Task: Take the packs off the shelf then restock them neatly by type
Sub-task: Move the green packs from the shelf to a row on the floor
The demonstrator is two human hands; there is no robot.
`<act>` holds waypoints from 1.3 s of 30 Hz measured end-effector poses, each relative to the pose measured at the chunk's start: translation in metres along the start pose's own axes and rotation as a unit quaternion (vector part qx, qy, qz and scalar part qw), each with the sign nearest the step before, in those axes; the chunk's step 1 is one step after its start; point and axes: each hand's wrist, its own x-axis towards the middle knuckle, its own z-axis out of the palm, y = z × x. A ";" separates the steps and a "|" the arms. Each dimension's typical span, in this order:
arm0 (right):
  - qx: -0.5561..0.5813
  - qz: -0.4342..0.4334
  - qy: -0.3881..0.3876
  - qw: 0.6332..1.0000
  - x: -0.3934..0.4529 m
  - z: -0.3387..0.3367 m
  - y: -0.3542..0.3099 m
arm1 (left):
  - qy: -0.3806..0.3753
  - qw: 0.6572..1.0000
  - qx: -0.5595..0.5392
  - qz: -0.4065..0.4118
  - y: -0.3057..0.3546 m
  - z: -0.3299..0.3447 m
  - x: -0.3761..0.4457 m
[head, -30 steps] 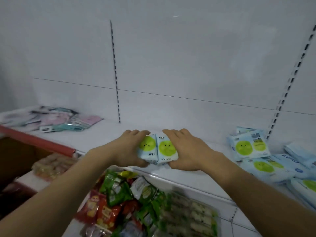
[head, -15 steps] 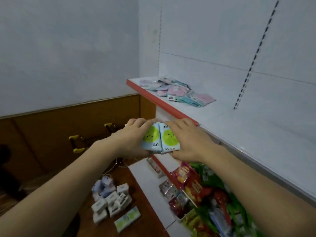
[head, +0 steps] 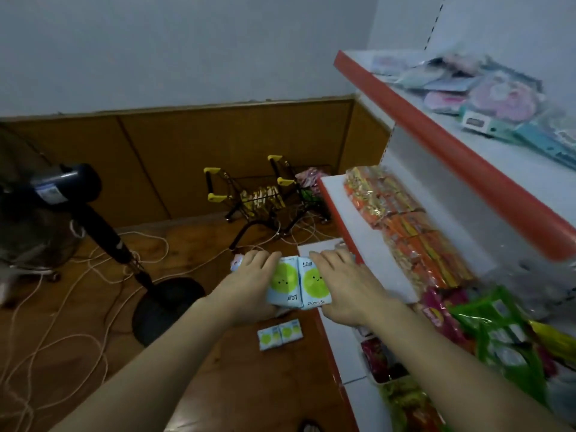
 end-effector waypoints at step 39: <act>-0.001 -0.046 -0.149 0.988 0.317 0.785 0.096 | -0.054 0.992 -0.019 -0.116 -0.288 0.747 0.320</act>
